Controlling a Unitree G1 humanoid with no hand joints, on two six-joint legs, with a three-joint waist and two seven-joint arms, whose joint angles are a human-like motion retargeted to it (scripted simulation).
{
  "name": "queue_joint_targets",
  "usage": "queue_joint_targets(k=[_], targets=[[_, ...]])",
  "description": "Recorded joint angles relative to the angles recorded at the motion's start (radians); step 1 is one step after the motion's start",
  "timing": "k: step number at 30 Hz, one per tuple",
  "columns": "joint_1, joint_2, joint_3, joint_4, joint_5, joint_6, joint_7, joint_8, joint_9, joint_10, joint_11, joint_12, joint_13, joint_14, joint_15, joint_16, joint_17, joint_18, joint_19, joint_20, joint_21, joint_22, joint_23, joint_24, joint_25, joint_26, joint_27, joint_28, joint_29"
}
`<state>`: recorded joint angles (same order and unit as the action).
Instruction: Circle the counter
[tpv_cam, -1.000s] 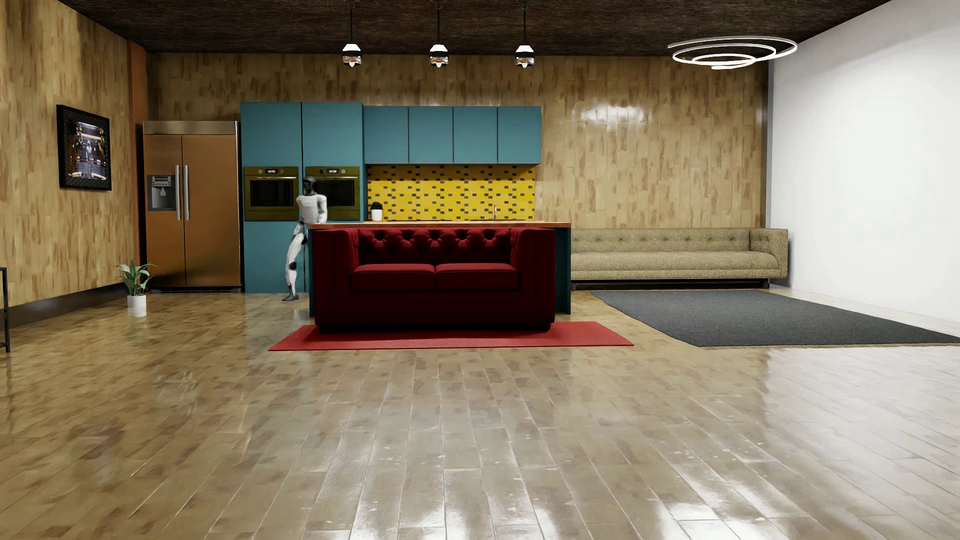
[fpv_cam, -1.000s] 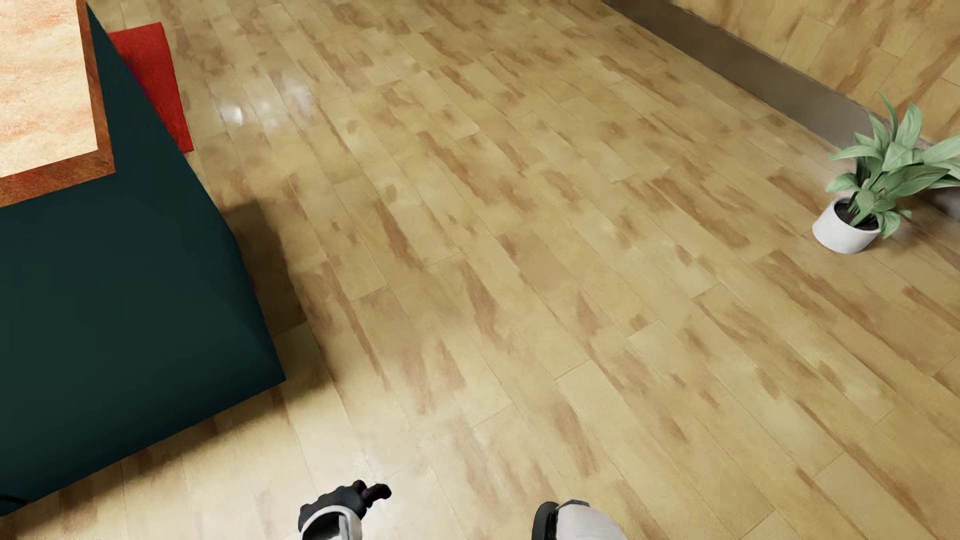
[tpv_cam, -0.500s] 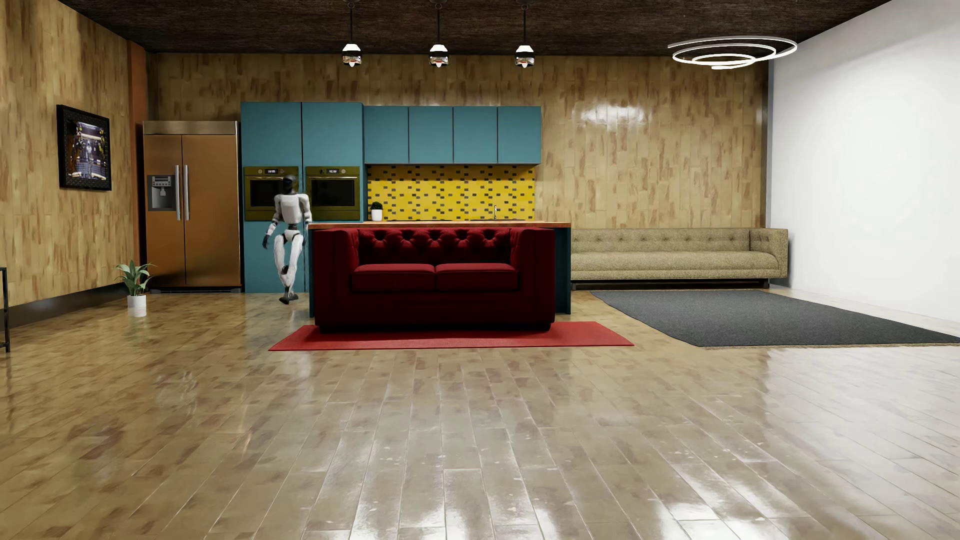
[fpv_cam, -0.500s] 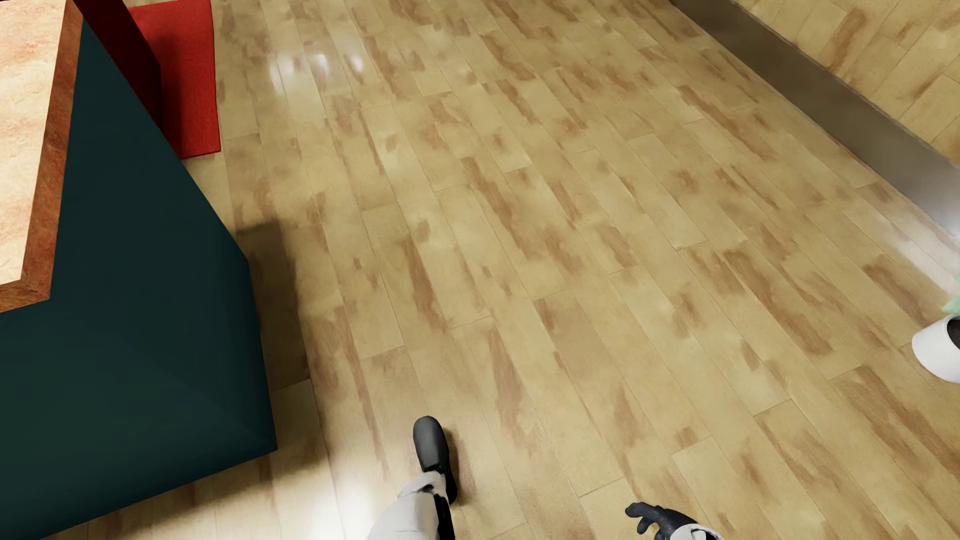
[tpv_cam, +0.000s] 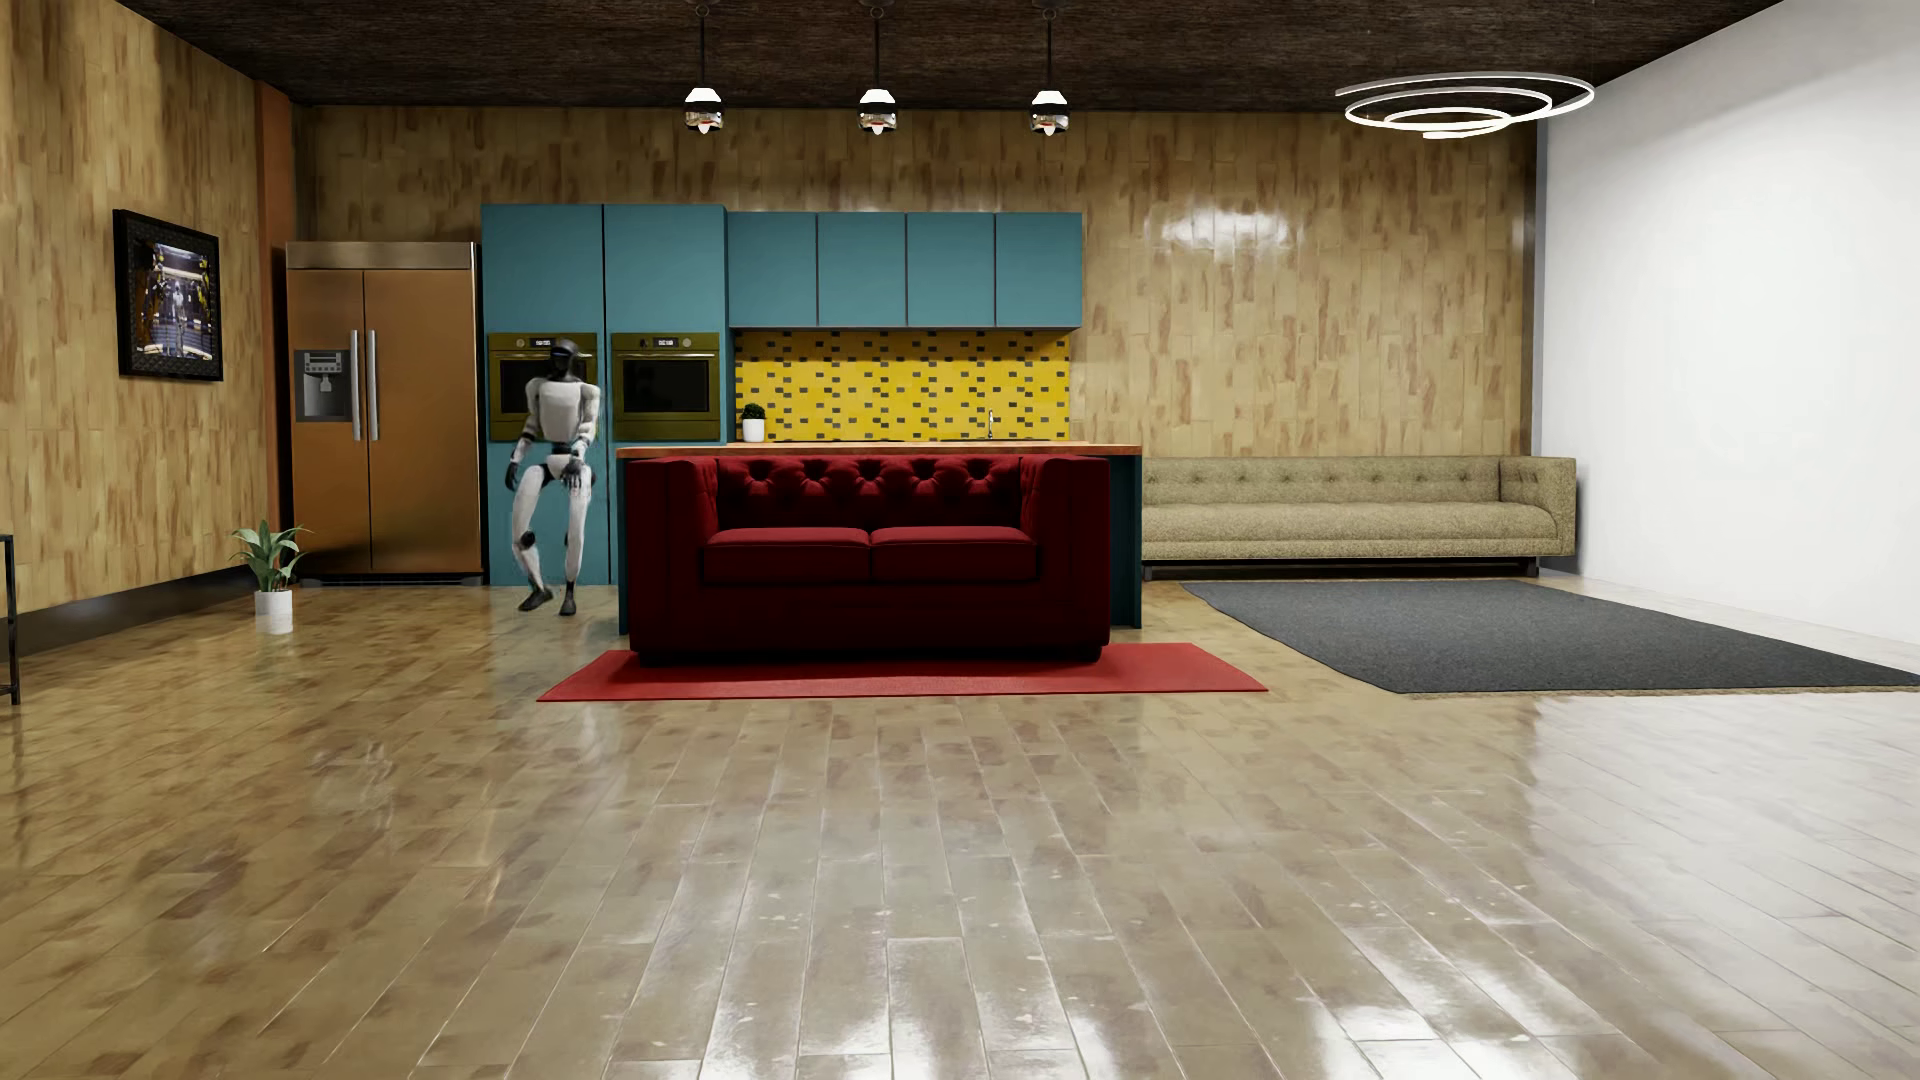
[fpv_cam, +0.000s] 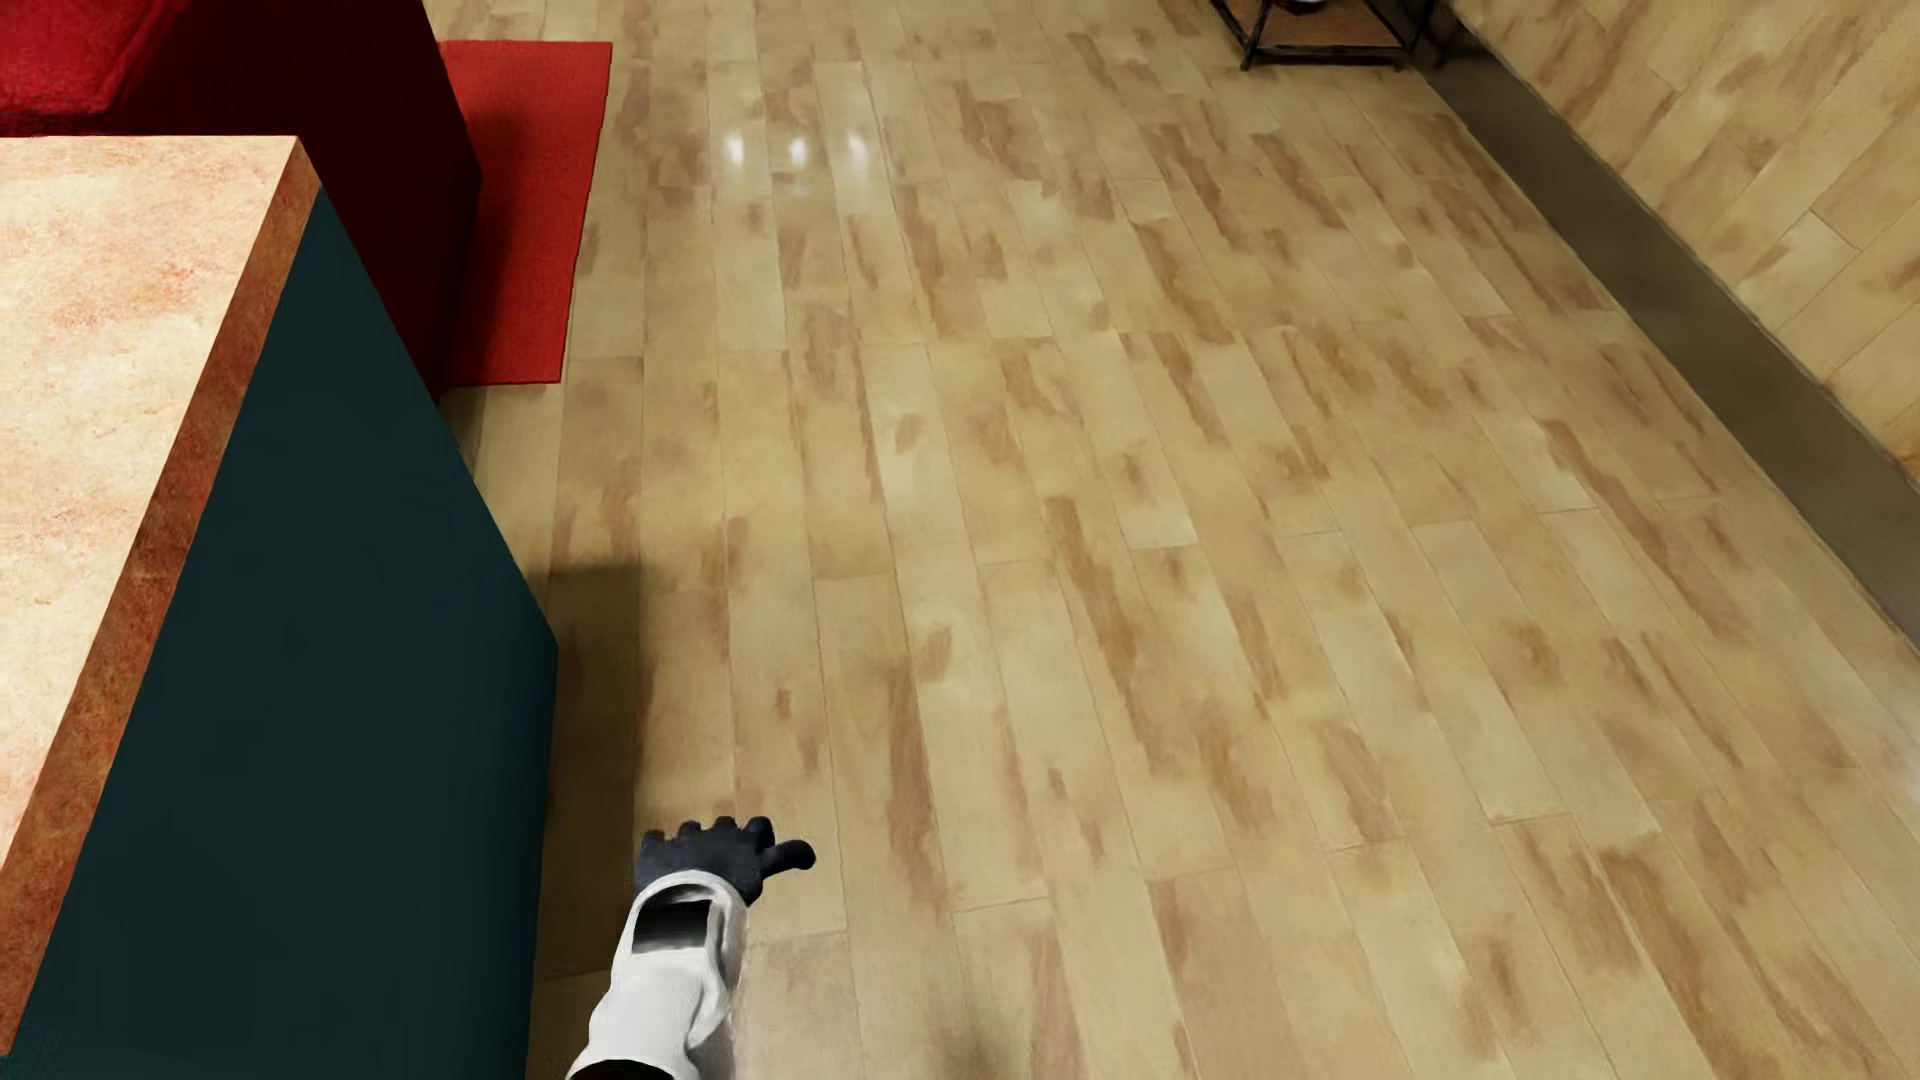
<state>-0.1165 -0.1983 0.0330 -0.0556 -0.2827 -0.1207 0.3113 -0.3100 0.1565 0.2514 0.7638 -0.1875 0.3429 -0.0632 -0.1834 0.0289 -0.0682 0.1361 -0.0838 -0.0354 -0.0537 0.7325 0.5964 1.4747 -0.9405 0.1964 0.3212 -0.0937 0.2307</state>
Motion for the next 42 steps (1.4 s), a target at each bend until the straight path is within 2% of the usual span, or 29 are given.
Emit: queue_joint_targets(k=[1, 3, 4, 5, 7, 8, 9, 11, 12, 13, 14, 16, 18, 19, 21, 23, 25, 26, 27, 29, 30, 32, 34, 35, 36, 37, 39, 40, 42], targets=[[0.031, -0.017, -0.009, -0.019, 0.006, -0.007, -0.027, -0.053, -0.002, -0.026, -0.157, -0.021, 0.002, -0.012, 0.008, -0.032, -0.002, -0.005, -0.024, 0.061, -0.006, -0.055, 0.006, -0.131, -0.003, -0.009, -0.002, 0.044, -0.002], [0.080, -0.083, -0.023, -0.039, 0.086, -0.011, -0.076, -0.063, 0.003, -0.030, -0.378, -0.041, 0.002, -0.059, 0.087, -0.055, 0.005, -0.014, 0.049, 0.097, -0.020, -0.146, 0.005, -0.359, 0.007, -0.055, -0.009, 0.089, -0.012], [0.105, -0.121, -0.024, -0.044, 0.131, -0.009, -0.090, -0.052, 0.006, -0.021, -0.433, -0.039, -0.001, -0.090, 0.152, -0.045, 0.006, -0.018, 0.075, 0.083, -0.014, -0.176, 0.003, -0.413, 0.003, -0.061, -0.017, 0.104, -0.013], [0.136, -0.139, -0.020, -0.049, 0.137, -0.009, -0.088, -0.142, 0.006, -0.011, -0.452, -0.023, -0.007, -0.123, 0.184, -0.026, 0.005, -0.023, 0.064, 0.063, -0.004, -0.200, -0.001, -0.426, -0.004, -0.059, -0.022, 0.125, -0.012], [0.196, -0.099, -0.009, -0.073, 0.099, -0.006, -0.068, -0.445, -0.003, 0.032, -0.426, 0.037, -0.018, -0.190, 0.119, 0.022, 0.006, -0.028, 0.029, 0.006, 0.004, -0.214, -0.018, -0.353, -0.007, -0.029, -0.022, 0.123, -0.014], [0.231, -0.056, -0.010, -0.087, 0.093, -0.001, -0.060, -0.512, -0.012, 0.058, -0.418, 0.079, -0.017, -0.220, 0.099, 0.042, 0.011, -0.032, -0.097, -0.014, -0.002, -0.200, -0.031, -0.313, -0.002, -0.021, -0.023, 0.119, -0.023], [0.265, -0.017, -0.014, -0.090, 0.103, 0.009, -0.062, -0.502, -0.023, 0.080, -0.428, 0.127, -0.017, -0.219, 0.068, 0.066, 0.029, -0.032, -0.151, -0.027, -0.014, -0.169, -0.040, -0.273, 0.016, -0.006, -0.028, 0.093, -0.041], [0.259, 0.054, -0.019, -0.056, 0.100, 0.048, -0.038, -0.474, -0.035, 0.285, -0.382, 0.246, -0.042, -0.105, 0.007, 0.079, 0.060, -0.072, -0.128, 0.024, -0.034, -0.073, -0.001, -0.260, 0.049, 0.063, -0.013, 0.042, -0.063], [0.191, 0.078, -0.024, -0.012, 0.110, 0.071, -0.030, -0.460, -0.039, 0.472, -0.365, 0.312, -0.054, -0.001, -0.017, 0.063, 0.076, -0.139, -0.106, 0.073, -0.037, -0.010, 0.019, -0.277, 0.048, 0.131, 0.009, 0.038, -0.070], [0.101, 0.108, -0.028, 0.031, 0.127, 0.093, -0.044, -0.453, -0.044, 0.677, -0.371, 0.388, -0.081, 0.091, -0.032, 0.055, 0.091, -0.265, -0.080, 0.112, -0.035, 0.031, 0.053, -0.293, 0.029, 0.198, 0.006, 0.015, -0.077], [0.006, 0.142, -0.034, 0.055, 0.140, 0.117, -0.075, -0.445, -0.047, 0.859, -0.383, 0.466, -0.098, 0.173, -0.043, 0.050, 0.098, -0.261, -0.051, 0.129, -0.025, 0.068, 0.072, -0.301, 0.008, 0.236, -0.014, -0.022, -0.089], [-0.154, 0.193, -0.037, 0.192, 0.149, 0.163, -0.057, -0.403, -0.044, 1.082, -0.398, 0.628, -0.127, 0.128, -0.060, 0.059, 0.106, -0.181, 0.006, 0.068, -0.029, 0.121, 0.082, -0.228, 0.018, 0.199, -0.056, -0.118, -0.114], [-0.261, 0.216, -0.013, 0.409, 0.152, 0.203, 0.013, -0.316, -0.031, 1.132, -0.395, 0.767, -0.150, 0.112, -0.079, 0.039, 0.108, -0.134, 0.060, 0.011, -0.035, 0.128, 0.080, -0.129, 0.028, 0.100, -0.072, -0.166, -0.130], [-0.301, 0.220, 0.006, 0.494, 0.149, 0.220, 0.054, -0.263, -0.022, 1.085, -0.392, 0.817, -0.156, 0.113, -0.088, 0.011, 0.110, -0.116, 0.086, 0.018, -0.039, 0.120, 0.069, -0.106, 0.031, 0.068, -0.073, -0.200, -0.137], [-0.373, 0.224, 0.040, 0.554, 0.137, 0.241, 0.106, -0.164, -0.004, 0.858, -0.395, 0.864, -0.157, 0.118, -0.102, -0.054, 0.108, -0.094, 0.139, 0.078, -0.040, 0.090, 0.042, -0.112, 0.043, 0.025, -0.083, -0.281, -0.144], [-0.399, 0.234, 0.057, 0.523, 0.121, 0.243, 0.112, -0.089, 0.012, 0.462, -0.429, 0.860, -0.160, 0.162, -0.105, -0.096, 0.097, -0.136, 0.192, 0.121, -0.033, 0.035, 0.038, -0.113, 0.049, -0.009, -0.085, -0.281, -0.137], [-0.381, 0.257, 0.059, 0.463, 0.112, 0.233, 0.004, -0.035, 0.024, 0.000, -0.471, 0.828, -0.161, 0.205, -0.112, -0.100, 0.077, -0.182, 0.247, 0.129, -0.016, -0.038, 0.065, -0.072, 0.041, -0.024, -0.068, -0.220, -0.125], [-0.390, 0.274, 0.053, 0.470, 0.111, 0.228, -0.013, -0.018, 0.030, -0.124, -0.490, 0.815, -0.162, 0.100, -0.117, -0.096, 0.067, -0.226, 0.274, 0.133, -0.010, -0.094, 0.093, -0.060, 0.033, -0.022, -0.050, -0.188, -0.126], [-0.403, 0.297, 0.044, 0.497, 0.105, 0.224, 0.040, -0.016, 0.037, -0.122, -0.493, 0.793, -0.151, 0.019, -0.127, -0.088, 0.057, -0.319, 0.309, 0.141, -0.014, -0.150, 0.117, -0.059, 0.030, -0.025, -0.034, -0.157, -0.130], [-0.416, 0.358, 0.036, 0.531, 0.079, 0.208, 0.133, -0.032, 0.049, 0.021, -0.497, 0.711, -0.100, 0.154, -0.135, -0.061, 0.031, -0.144, 0.332, 0.169, -0.062, -0.229, 0.145, -0.089, 0.045, -0.010, 0.001, -0.127, -0.140], [-0.427, 0.387, 0.041, 0.521, 0.056, 0.192, 0.099, -0.036, 0.055, 0.088, -0.482, 0.655, -0.069, 0.273, -0.117, -0.054, 0.020, -0.139, 0.332, 0.196, -0.077, -0.256, 0.157, -0.119, 0.044, 0.004, 0.031, -0.119, -0.142], [-0.450, 0.403, 0.048, 0.486, -0.049, 0.151, 0.072, -0.045, 0.068, 0.285, -0.340, 0.518, 0.001, 0.206, 0.005, -0.057, 0.006, -0.106, 0.350, 0.255, -0.091, -0.276, 0.162, -0.214, 0.029, 0.034, 0.040, -0.037, -0.144], [-0.402, 0.320, 0.044, 0.399, -0.173, 0.101, 0.083, -0.082, 0.078, 0.328, -0.082, 0.310, 0.054, 0.111, 0.154, -0.059, 0.016, -0.093, 0.060, 0.329, -0.088, -0.173, 0.140, -0.319, 0.020, 0.104, -0.008, 0.055, -0.171], [-0.376, 0.249, 0.033, 0.355, -0.181, 0.077, 0.074, -0.065, 0.082, 0.314, 0.050, 0.187, 0.066, 0.091, 0.128, -0.041, 0.035, -0.089, 0.023, 0.337, -0.077, -0.073, 0.109, -0.327, 0.017, 0.164, -0.039, 0.056, -0.189], [-0.351, 0.170, 0.018, 0.314, -0.141, 0.059, 0.051, -0.033, 0.085, 0.287, 0.159, 0.070, 0.069, 0.082, 0.082, -0.007, 0.061, -0.087, -0.007, 0.299, -0.065, 0.017, 0.074, -0.273, 0.018, 0.236, -0.070, 0.007, -0.214], [-0.326, 0.105, 0.001, 0.274, -0.081, 0.047, 0.016, -0.022, 0.085, 0.249, 0.208, -0.033, 0.067, 0.081, 0.058, 0.034, 0.087, -0.084, 0.022, 0.197, -0.059, 0.082, 0.029, -0.162, 0.030, 0.239, -0.094, -0.070, -0.242], [-0.282, 0.068, -0.019, 0.197, -0.021, 0.034, -0.066, -0.163, 0.072, 0.170, 0.092, -0.213, 0.055, 0.086, 0.029, 0.105, 0.122, -0.081, 0.086, -0.012, -0.055, 0.094, -0.056, 0.053, 0.065, 0.045, -0.111, -0.114, -0.255], [-0.258, 0.082, -0.022, 0.165, 0.001, 0.029, -0.103, -0.257, 0.062, 0.137, -0.049, -0.273, 0.043, 0.085, 0.019, 0.104, 0.114, -0.081, 0.103, -0.024, -0.034, 0.041, -0.080, 0.057, 0.056, -0.047, -0.104, -0.073, -0.246], [-0.218, 0.103, -0.022, 0.122, 0.100, 0.021, -0.162, -0.281, 0.045, 0.115, -0.361, -0.316, 0.001, 0.063, 0.013, 0.070, 0.061, -0.084, 0.115, 0.041, 0.023, -0.116, -0.096, -0.066, 0.037, -0.093, -0.087, 0.025, -0.181]])
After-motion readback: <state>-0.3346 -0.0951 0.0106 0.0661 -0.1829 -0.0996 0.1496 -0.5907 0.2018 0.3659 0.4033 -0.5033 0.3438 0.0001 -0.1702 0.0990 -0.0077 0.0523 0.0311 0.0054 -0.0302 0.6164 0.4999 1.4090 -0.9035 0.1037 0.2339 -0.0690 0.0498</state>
